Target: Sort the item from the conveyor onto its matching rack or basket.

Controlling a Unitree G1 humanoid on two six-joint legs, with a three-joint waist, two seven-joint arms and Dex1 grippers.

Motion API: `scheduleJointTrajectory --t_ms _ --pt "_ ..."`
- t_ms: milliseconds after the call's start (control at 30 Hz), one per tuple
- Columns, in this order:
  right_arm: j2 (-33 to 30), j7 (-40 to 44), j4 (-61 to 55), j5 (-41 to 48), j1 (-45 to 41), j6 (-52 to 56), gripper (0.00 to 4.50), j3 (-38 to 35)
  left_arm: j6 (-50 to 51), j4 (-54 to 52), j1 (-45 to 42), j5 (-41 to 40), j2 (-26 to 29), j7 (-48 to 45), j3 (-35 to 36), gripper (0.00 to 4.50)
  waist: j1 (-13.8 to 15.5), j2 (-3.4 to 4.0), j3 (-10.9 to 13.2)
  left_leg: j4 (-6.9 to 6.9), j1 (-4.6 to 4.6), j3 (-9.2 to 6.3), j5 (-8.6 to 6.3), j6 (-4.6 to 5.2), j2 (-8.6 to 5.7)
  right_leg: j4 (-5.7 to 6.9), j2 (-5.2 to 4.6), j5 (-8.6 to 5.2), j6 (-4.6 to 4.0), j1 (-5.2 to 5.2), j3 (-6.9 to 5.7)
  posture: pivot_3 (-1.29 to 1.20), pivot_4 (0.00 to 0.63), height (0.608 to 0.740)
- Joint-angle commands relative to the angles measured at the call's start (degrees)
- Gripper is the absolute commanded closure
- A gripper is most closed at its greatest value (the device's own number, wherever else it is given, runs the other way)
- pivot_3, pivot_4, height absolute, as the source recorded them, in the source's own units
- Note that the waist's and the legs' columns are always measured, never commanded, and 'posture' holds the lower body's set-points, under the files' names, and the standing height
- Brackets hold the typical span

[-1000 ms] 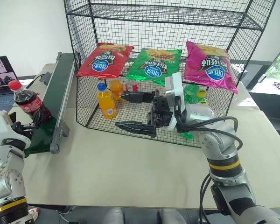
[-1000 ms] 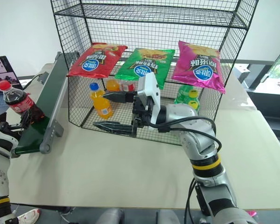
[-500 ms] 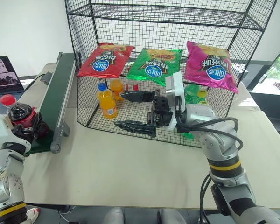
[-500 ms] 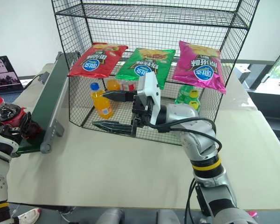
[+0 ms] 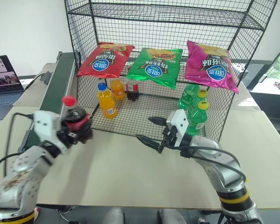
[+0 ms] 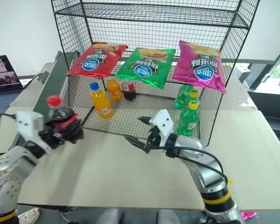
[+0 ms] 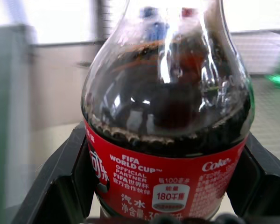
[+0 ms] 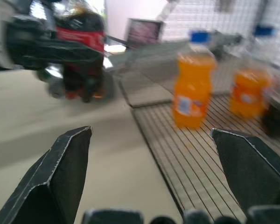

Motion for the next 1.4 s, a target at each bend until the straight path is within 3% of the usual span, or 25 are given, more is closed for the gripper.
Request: scheduleJointTrajectory --t_ms 33,233,567,633,667,733,900,1267,1400 --pt "2.22 -6.58 -3.85 -4.14 2.01 -1.78 0.0 -0.23 -6.04 6.79 -8.65 5.53 -4.56 -1.35 -8.3 1.48 0.08 0.0 0.01 0.01 0.0 0.0 0.01 -0.01 -0.04 -0.01 -0.01 0.0 0.01 0.03 0.0 0.0 0.15 0.738" --pt "5.53 -13.37 -7.26 -8.11 5.27 -0.12 0.0 0.74 -19.06 28.23 -21.1 14.6 -13.77 -4.45 -16.54 1.48 -0.14 -0.01 0.01 -0.01 -0.02 -0.01 0.03 -0.02 -0.06 -0.02 0.0 0.0 0.02 0.01 0.02 0.0 0.15 0.738" --pt "6.08 -17.48 -9.28 -10.94 7.09 1.2 0.0 -0.17 -42.29 58.24 -33.11 24.01 -21.62 -5.46 -17.58 1.48 0.01 -0.02 0.02 0.04 -0.08 -0.01 0.02 0.0 -0.11 -0.07 -0.01 -0.03 0.14 0.03 0.02 0.0 0.15 0.738" --pt "6.03 -17.69 -9.55 -11.1 7.17 1.34 0.0 -0.31 -44.66 61.7 -34.13 24.58 -22.08 -5.92 -17.25 0.42 -0.05 -0.02 0.02 0.04 -0.08 -0.01 0.02 0.0 -0.12 -0.08 -0.02 -0.07 0.23 0.03 0.02 0.0 0.15 0.738" --pt "5.99 -17.71 -9.61 -11.08 7.18 1.38 0.0 -0.33 -45.38 62.82 -34.47 24.57 -22.25 -6.47 -17.09 0.1 -0.06 -0.02 0.02 0.04 -0.08 -0.01 0.02 0.0 -0.11 -0.07 -0.01 -0.08 0.24 0.03 0.02 0.0 0.15 0.738" --pt "5.91 -17.57 -9.55 -11.02 7.02 1.38 0.0 -0.27 -46.17 64.05 -34.66 24.22 -22.42 -7.7 -16.78 0.1 -0.08 -0.02 0.02 0.03 -0.07 -0.02 0.02 0.01 -0.11 -0.06 -0.01 -0.08 0.24 0.03 0.02 0.0 0.15 0.738" --pt "5.65 -16.98 -8.82 -10.65 6.57 0.97 0.0 -1.03 -44.23 60.97 -32.26 22.93 -21.28 -9.87 -15.79 0.1 -0.14 -0.01 0.01 0.04 -0.05 -0.02 0.02 0.01 -0.11 -0.01 -0.01 -0.11 0.29 0.04 0.02 0.0 0.15 0.738" --pt "5.05 -14.73 -6.89 -9.46 9.13 -1.05 0.0 -2.83 -22.35 26.28 -12.31 19.93 -12.08 -8.12 -13.3 0.1 -0.21 0.03 0.0 0.02 0.04 -0.03 0.02 0.01 -0.06 0.05 -0.01 -0.06 0.21 0.08 0.02 0.0 0.15 0.738" --pt "5.73 -14.74 -5.17 -9.75 11.44 -2.75 0.0 -2.98 -17.33 18.15 -5.76 18.82 -11.09 -5.12 -10.78 0.1 -0.07 0.04 0.0 0.04 0.04 -0.03 0.02 0.0 -0.06 0.03 -0.04 -0.08 0.25 0.1 0.03 0.0 0.15 0.738"
